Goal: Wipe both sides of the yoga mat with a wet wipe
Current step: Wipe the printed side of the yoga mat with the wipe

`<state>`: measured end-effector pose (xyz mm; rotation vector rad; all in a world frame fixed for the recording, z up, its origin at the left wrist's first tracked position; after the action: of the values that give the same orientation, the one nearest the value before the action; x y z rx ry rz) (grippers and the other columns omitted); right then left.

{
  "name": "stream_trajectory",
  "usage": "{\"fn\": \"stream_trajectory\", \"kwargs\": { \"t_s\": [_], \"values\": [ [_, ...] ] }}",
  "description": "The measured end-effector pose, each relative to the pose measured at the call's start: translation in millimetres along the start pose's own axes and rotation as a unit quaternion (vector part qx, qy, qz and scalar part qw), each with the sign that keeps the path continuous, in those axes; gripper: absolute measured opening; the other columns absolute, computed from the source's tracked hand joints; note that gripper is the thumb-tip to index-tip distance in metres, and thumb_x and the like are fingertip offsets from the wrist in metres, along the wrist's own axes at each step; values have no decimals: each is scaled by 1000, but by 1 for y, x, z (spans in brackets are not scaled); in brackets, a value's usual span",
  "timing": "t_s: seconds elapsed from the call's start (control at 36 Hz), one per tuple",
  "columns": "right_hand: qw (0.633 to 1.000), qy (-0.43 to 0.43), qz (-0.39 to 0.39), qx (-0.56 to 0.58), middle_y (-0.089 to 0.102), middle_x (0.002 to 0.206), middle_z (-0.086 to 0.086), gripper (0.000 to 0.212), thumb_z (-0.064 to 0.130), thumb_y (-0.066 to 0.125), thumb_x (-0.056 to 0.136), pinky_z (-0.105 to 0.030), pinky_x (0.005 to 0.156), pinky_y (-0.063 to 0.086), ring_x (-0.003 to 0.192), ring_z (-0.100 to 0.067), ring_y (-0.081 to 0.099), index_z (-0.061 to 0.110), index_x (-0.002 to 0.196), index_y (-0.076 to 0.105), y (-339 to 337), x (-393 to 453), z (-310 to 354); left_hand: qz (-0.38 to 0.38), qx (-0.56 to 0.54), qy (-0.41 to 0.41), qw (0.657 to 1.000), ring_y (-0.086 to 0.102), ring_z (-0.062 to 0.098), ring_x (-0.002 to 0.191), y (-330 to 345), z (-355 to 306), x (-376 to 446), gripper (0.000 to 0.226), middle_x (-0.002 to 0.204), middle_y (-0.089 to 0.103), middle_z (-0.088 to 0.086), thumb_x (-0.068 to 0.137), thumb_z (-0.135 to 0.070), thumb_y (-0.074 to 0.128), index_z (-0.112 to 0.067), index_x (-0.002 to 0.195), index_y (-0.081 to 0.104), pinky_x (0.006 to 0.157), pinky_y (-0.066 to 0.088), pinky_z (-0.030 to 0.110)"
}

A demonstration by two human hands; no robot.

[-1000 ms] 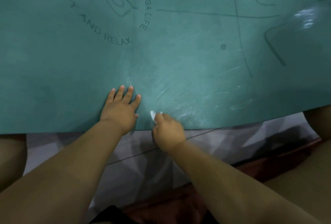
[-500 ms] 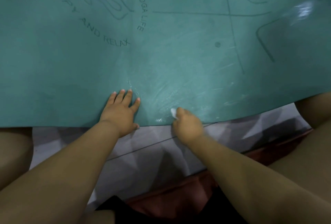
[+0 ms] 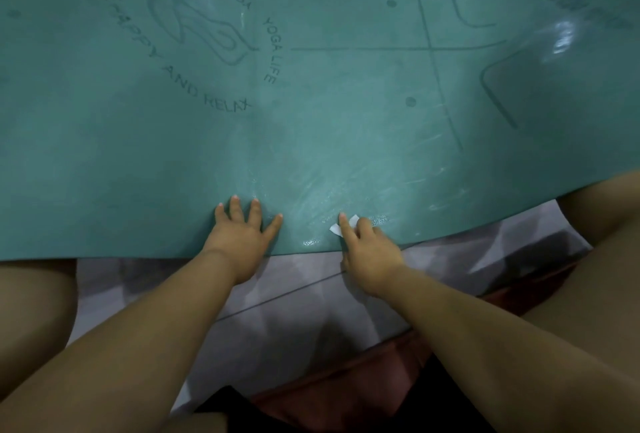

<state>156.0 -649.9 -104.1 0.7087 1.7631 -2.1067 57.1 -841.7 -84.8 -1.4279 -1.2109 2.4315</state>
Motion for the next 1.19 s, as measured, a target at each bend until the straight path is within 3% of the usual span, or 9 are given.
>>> {"fn": "stream_trajectory", "kwargs": {
  "t_s": [0.11,0.22,0.39,0.5,0.61,0.72,0.83,1.06,1.19],
  "values": [
    [1000,1,10,-22,29,138,-14,67,25,38,95,-37,84,43,111,-32,45,15,150,2,-2,1,0,-22,45,-14,999,-1,62,134,3,8,-5,84,156,-13,18,95,-23,47,-26,148,-17,105,6,71],
    [999,-11,18,-47,25,143,-13,65,19,37,95,-37,85,42,114,-31,45,11,150,2,-6,-1,0,2,42,7,999,7,58,136,4,17,-9,53,158,2,15,100,-17,24,-17,151,7,108,11,66],
    [999,-12,16,-26,25,143,-13,57,11,33,96,-41,88,43,115,-34,47,13,149,11,-12,-4,-5,-66,-148,-14,987,41,30,131,-2,46,-22,46,148,37,4,95,-15,39,-21,141,35,107,35,41],
    [1000,7,-11,-20,31,135,-14,54,7,34,95,-41,82,43,109,-35,50,16,146,22,-24,-10,-6,-88,-204,-34,974,51,29,122,-9,57,-33,44,142,46,3,96,-22,41,-27,140,38,97,44,36],
    [995,29,-90,-7,36,122,-15,39,5,38,92,-40,72,40,98,-35,51,9,130,43,-53,-14,-8,-93,-192,-69,975,52,27,119,-15,64,-44,39,136,51,3,97,-38,40,-25,134,44,93,45,33],
    [984,7,-180,-12,39,118,-18,31,1,42,89,-36,63,28,93,-35,49,3,118,52,-96,-21,-7,-95,-165,-85,978,48,23,123,-13,70,-59,49,141,43,-3,95,-38,43,-33,142,32,95,44,33],
    [959,-2,-283,-31,42,116,-18,22,2,48,88,-37,61,29,89,-36,49,2,108,56,-144,-30,-5,-134,-130,-95,978,48,21,124,-24,67,-73,56,144,39,-7,96,-34,39,-39,147,18,97,42,33],
    [866,-83,-489,-69,50,79,-20,17,-8,45,61,-24,44,23,55,-31,48,-3,71,58,-231,-72,-7,-192,-190,-88,959,46,26,128,-70,48,-100,61,150,33,-4,96,-18,35,-37,150,13,103,40,35],
    [827,-74,-539,-138,50,74,-18,15,-3,53,61,-25,45,19,51,-31,47,-2,73,62,-264,-105,-38,-252,-156,-92,951,51,29,122,-116,28,-120,57,144,43,3,97,-19,35,-33,149,17,94,42,33]
  ]
}}
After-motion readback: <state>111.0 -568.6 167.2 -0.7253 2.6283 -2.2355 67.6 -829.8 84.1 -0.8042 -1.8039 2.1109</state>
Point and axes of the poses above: each hand's wrist, its own x-axis towards the middle knuckle, its own y-axis out of the palm, z = x × y, the point moved 1 cm from there along x, towards the middle knuckle
